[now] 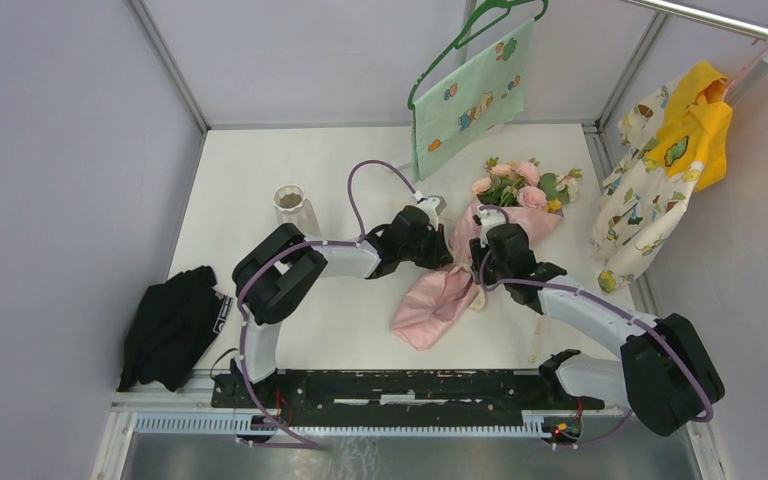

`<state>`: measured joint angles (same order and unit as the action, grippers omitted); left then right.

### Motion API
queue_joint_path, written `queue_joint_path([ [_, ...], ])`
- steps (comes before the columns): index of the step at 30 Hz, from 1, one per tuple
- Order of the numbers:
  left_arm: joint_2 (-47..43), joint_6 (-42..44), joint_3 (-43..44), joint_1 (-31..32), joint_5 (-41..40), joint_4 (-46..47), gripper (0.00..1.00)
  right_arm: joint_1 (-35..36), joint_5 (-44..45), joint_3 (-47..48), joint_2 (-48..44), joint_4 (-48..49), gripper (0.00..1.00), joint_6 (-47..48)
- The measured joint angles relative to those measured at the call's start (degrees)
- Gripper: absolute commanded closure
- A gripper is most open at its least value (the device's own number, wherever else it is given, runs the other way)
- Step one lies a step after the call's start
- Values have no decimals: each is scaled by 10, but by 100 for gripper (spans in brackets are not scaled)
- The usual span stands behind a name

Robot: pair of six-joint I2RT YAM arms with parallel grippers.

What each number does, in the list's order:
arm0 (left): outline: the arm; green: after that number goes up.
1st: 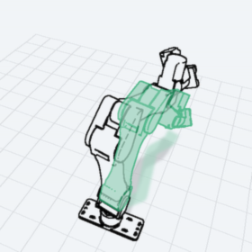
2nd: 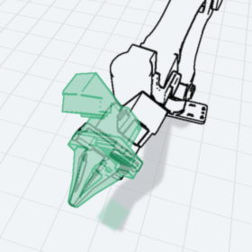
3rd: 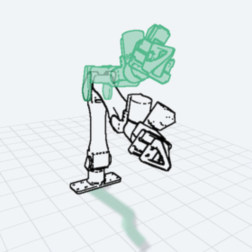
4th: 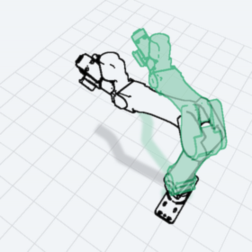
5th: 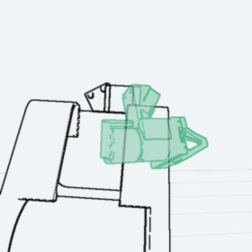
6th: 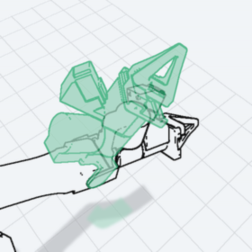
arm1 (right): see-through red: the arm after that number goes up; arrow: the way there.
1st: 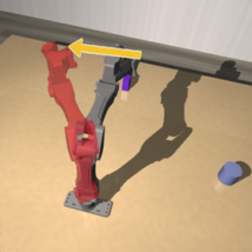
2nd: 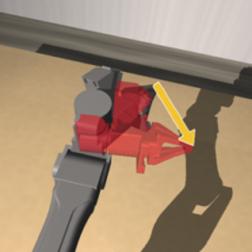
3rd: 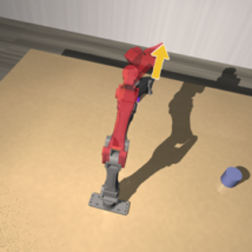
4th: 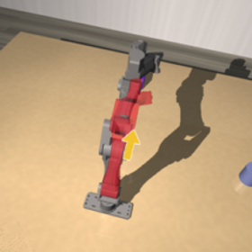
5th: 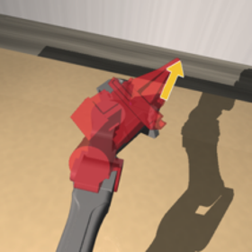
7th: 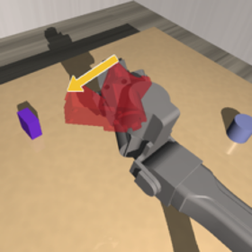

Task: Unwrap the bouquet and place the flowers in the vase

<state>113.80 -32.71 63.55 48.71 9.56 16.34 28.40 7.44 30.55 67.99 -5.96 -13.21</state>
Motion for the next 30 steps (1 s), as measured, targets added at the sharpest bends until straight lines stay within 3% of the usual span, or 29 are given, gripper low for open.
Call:
queue_joint_path([
  [5,0,0,0,0,0,0,80,0,6,1,27,3,65,1],
  [9,0,0,-1,0,0,0,80,0,9,4,44,3,89,6],
  [12,0,0,-1,0,0,0,80,0,16,10,45,3,98,9],
  [30,16,0,-1,0,0,4,82,0,80,49,-134,-88,100,2],
])
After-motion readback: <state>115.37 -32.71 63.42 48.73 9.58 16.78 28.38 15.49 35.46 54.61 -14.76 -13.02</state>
